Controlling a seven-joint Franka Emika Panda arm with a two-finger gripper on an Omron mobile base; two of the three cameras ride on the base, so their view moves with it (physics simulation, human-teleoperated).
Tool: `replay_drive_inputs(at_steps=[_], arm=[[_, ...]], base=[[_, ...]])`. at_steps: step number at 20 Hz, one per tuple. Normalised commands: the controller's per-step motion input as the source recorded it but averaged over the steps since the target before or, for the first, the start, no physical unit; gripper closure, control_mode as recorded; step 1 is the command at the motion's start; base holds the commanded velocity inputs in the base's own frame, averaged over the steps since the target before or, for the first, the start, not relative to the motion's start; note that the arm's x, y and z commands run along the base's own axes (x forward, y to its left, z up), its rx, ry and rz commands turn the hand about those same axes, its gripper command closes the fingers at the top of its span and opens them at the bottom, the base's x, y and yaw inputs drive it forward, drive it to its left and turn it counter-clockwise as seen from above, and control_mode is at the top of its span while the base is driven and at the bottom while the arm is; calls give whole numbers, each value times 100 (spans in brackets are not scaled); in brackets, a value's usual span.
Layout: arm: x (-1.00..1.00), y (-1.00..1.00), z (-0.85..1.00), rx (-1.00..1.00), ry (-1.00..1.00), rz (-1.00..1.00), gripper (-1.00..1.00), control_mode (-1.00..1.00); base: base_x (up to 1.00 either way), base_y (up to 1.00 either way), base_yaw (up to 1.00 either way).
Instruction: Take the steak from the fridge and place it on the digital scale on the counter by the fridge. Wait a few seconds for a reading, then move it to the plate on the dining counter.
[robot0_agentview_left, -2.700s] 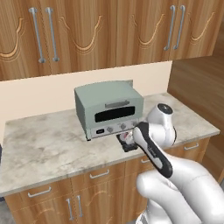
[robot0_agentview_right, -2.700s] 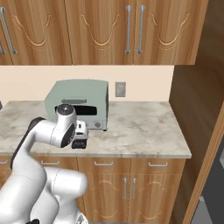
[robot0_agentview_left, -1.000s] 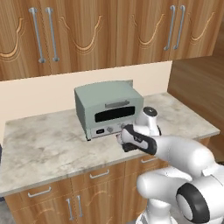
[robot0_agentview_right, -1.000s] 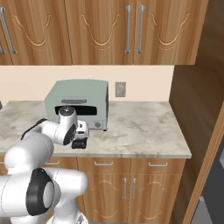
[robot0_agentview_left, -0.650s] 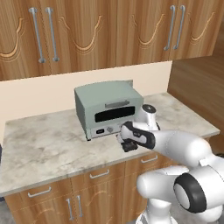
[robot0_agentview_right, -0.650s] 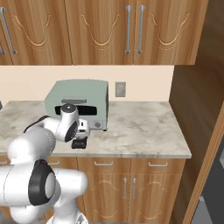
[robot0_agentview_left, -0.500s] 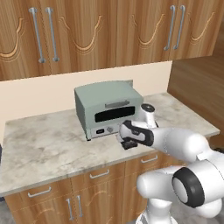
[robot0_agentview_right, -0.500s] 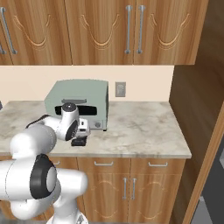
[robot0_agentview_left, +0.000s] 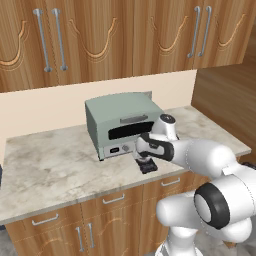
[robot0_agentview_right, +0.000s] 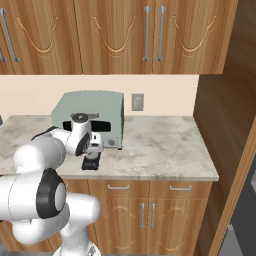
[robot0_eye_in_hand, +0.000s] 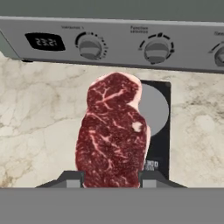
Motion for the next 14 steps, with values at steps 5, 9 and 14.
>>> replay_drive_inputs(at_steps=[5,9,14], arm=[[-23,-3,6,1,0,0,100,-100],[-37,-20,1,5,-5,0,100,-100],[13,-1,0,0,-8,-2,100,-100]], base=[[0,0,0],[0,0,0],[0,0,0]])
